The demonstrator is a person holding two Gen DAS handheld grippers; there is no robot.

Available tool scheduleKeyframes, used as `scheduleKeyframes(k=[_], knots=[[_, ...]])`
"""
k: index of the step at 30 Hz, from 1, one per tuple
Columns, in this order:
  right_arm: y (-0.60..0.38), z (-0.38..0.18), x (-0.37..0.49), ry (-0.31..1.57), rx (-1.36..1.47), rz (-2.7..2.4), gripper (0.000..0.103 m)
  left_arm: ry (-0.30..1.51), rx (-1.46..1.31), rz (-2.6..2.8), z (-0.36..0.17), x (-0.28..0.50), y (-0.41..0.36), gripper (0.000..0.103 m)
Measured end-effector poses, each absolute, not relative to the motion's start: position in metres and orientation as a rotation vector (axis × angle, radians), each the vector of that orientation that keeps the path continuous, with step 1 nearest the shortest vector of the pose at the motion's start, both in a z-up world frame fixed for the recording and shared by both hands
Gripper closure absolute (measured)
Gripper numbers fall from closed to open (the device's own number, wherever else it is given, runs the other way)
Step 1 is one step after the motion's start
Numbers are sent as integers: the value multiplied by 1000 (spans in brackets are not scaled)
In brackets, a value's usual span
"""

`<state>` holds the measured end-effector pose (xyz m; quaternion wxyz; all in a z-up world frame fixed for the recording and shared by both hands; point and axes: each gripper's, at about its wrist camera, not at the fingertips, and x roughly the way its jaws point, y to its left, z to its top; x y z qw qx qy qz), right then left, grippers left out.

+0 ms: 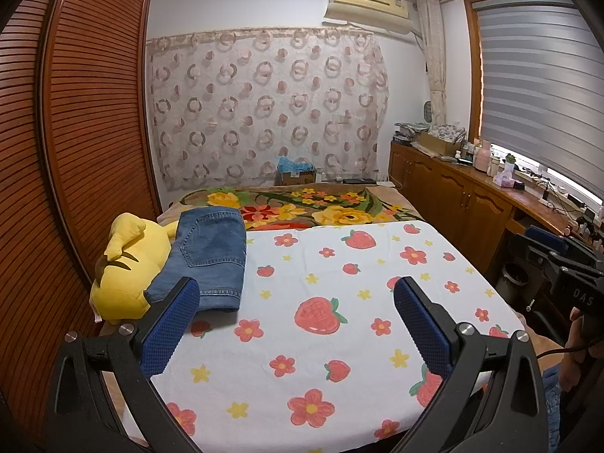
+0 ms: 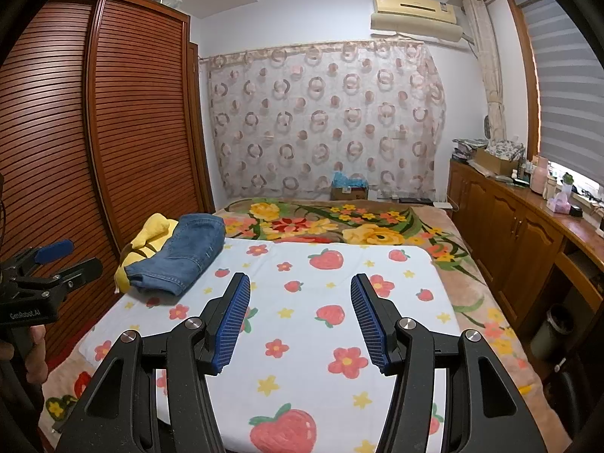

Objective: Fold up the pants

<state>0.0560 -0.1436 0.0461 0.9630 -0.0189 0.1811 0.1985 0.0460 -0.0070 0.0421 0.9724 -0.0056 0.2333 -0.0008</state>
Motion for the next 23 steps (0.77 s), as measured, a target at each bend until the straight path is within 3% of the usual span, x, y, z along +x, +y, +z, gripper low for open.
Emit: scheduleKeyframes(k=[23], knots=[[-142,45,55,363,-39,403,45,471,-11,-4,42,46,-7,0]])
